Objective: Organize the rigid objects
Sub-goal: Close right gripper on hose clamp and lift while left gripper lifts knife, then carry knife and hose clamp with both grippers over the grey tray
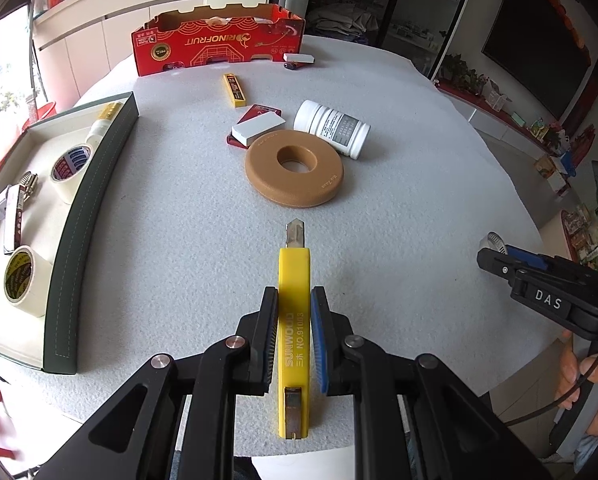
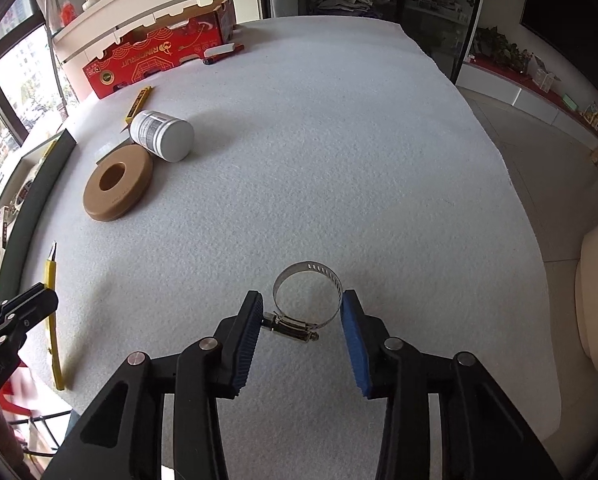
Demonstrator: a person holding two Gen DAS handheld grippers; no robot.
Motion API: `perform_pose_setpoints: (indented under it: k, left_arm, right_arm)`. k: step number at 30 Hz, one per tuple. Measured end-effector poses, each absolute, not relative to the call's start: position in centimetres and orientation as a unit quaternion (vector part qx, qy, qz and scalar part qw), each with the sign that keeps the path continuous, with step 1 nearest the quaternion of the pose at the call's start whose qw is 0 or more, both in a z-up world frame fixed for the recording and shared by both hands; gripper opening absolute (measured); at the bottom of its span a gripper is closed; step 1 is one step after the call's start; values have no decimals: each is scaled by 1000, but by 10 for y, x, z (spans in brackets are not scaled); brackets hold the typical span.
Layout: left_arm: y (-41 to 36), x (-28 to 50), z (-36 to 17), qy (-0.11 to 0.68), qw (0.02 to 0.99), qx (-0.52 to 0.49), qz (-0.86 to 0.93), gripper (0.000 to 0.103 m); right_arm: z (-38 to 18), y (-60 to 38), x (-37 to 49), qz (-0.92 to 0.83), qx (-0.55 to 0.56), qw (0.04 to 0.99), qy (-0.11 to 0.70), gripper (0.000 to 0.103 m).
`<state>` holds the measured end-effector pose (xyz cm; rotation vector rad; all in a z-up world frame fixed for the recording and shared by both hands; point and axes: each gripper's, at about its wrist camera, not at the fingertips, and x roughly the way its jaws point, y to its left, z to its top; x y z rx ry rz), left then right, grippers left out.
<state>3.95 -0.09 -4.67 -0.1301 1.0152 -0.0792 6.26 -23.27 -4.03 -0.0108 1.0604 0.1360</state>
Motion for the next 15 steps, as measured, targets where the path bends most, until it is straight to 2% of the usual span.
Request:
perform_pose_setpoints:
  k: [15]
  left_arm:
    - [63,31,23,401,910,-107,-2,17]
  right_arm:
    - [41,-110,64,185,-40,879,438,42]
